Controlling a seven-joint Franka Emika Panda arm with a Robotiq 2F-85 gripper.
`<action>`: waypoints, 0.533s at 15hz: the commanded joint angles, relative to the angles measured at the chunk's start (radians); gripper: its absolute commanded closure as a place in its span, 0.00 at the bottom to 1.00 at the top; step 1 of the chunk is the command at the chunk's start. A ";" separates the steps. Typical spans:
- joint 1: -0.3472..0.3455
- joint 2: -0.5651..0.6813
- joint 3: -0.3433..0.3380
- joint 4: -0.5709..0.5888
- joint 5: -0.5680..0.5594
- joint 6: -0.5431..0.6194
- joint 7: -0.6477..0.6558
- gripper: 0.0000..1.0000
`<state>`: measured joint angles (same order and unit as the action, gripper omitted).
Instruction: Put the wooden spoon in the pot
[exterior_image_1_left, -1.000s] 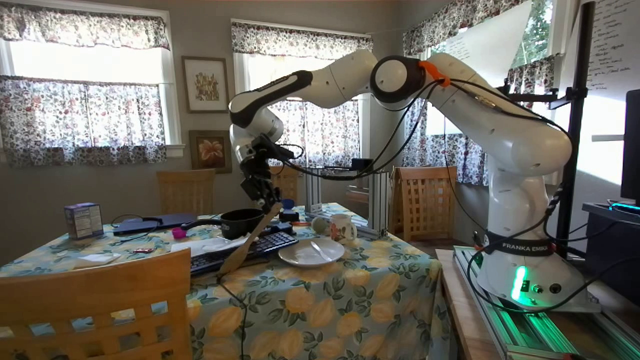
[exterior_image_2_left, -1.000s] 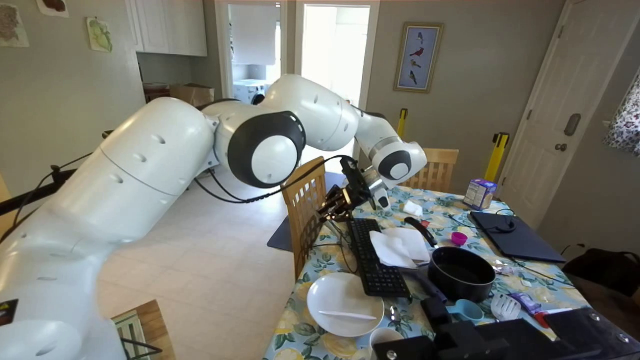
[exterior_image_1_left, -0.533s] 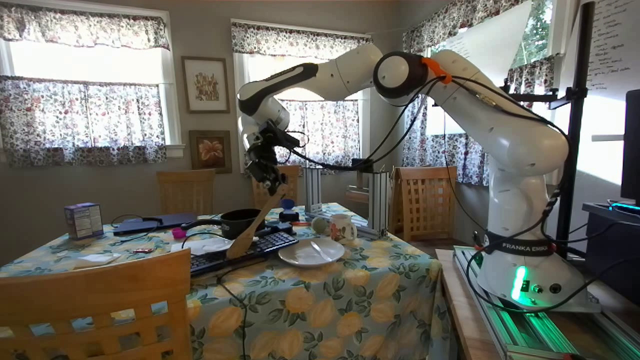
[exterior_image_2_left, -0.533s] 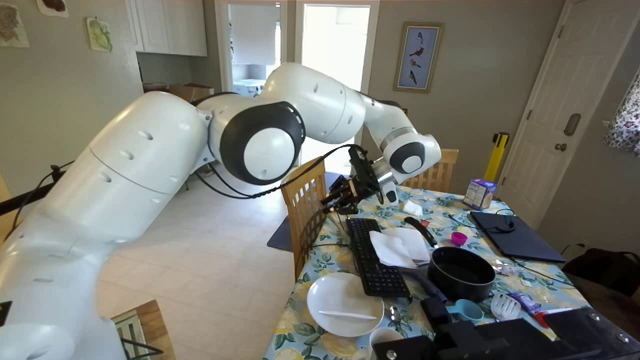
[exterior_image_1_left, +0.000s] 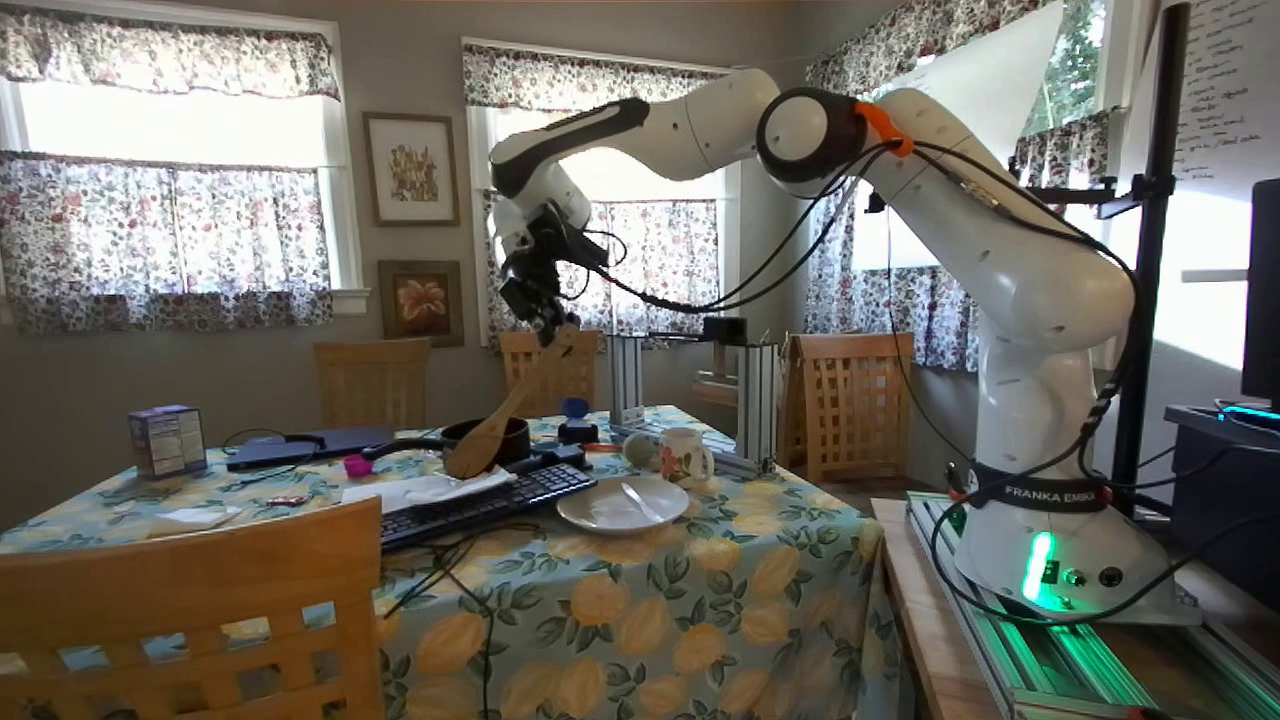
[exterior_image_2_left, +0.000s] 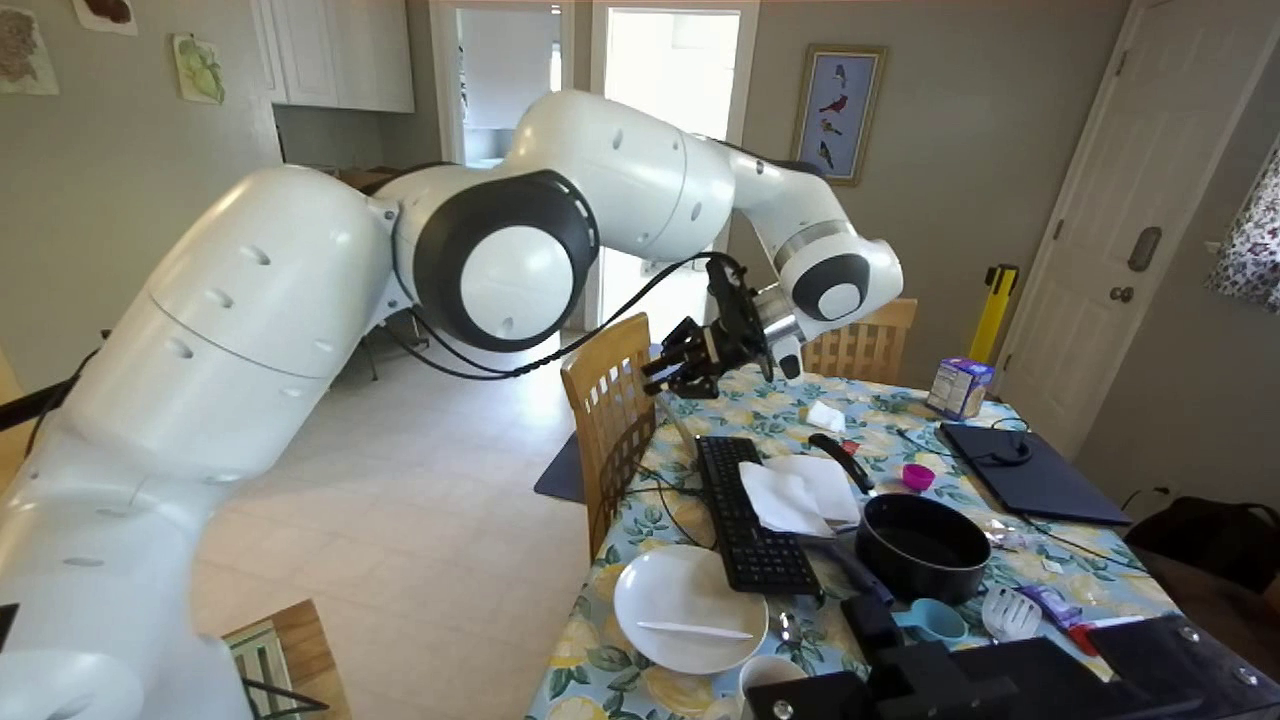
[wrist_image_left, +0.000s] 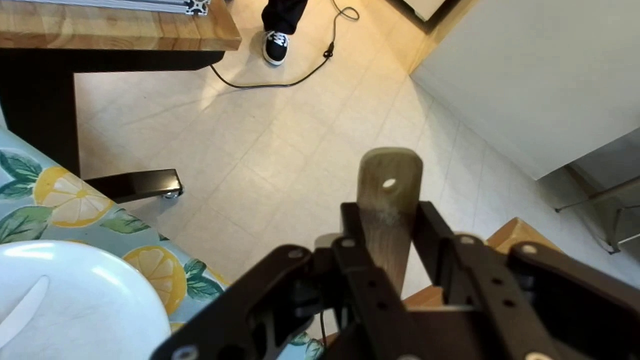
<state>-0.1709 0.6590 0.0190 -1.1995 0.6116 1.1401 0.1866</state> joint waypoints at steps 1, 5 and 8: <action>-0.007 -0.063 -0.029 -0.051 0.050 0.053 -0.002 0.92; 0.000 -0.058 -0.059 -0.043 0.032 0.180 0.004 0.92; 0.004 -0.044 -0.074 -0.033 0.012 0.290 0.020 0.92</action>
<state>-0.1730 0.6242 -0.0388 -1.2064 0.6262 1.3327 0.1866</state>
